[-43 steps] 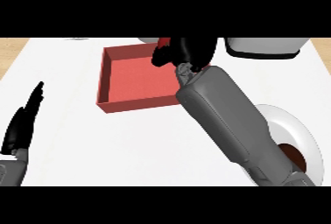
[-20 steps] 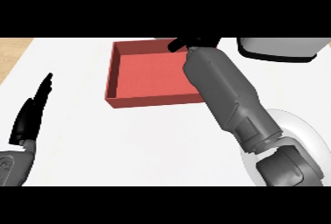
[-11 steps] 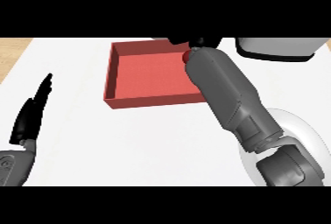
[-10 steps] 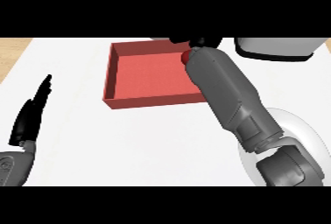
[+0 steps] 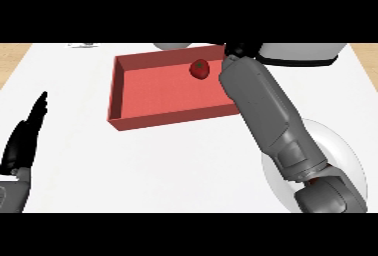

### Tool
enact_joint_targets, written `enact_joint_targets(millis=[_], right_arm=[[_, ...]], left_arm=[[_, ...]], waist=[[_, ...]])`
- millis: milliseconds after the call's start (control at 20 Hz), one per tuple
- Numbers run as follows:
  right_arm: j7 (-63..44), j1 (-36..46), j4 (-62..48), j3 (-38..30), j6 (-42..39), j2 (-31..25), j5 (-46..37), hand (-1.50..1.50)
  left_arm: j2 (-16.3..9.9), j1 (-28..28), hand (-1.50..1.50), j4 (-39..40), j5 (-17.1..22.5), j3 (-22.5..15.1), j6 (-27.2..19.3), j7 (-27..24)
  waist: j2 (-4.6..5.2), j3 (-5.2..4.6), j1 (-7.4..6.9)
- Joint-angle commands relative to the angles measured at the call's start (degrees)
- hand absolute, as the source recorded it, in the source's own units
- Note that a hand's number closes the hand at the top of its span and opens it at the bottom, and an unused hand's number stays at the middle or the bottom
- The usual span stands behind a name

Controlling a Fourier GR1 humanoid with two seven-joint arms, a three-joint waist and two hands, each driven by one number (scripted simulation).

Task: Pick the tomato from the plate and place it in the cardboard box

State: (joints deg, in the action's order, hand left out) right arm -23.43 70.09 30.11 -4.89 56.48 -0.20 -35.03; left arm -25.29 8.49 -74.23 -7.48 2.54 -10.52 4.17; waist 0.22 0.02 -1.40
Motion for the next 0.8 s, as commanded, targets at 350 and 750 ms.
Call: enact_joint_targets(millis=[350,750], right_arm=[[-7.82,-25.05,29.11,7.47,-4.46,-1.87,-4.33,-1.50],[-16.28,-45.04,58.64,13.66,-20.24,-9.86,-5.12,-1.50]], left_arm=[[-1.49,-6.04,0.00,-2.14,0.98,3.75,0.57,-0.43],[1.81,-6.03,0.00,-0.87,-0.28,3.01,-1.75,-1.72]], waist=[[-1.48,-0.05,4.23],[-1.31,-0.10,4.95]])
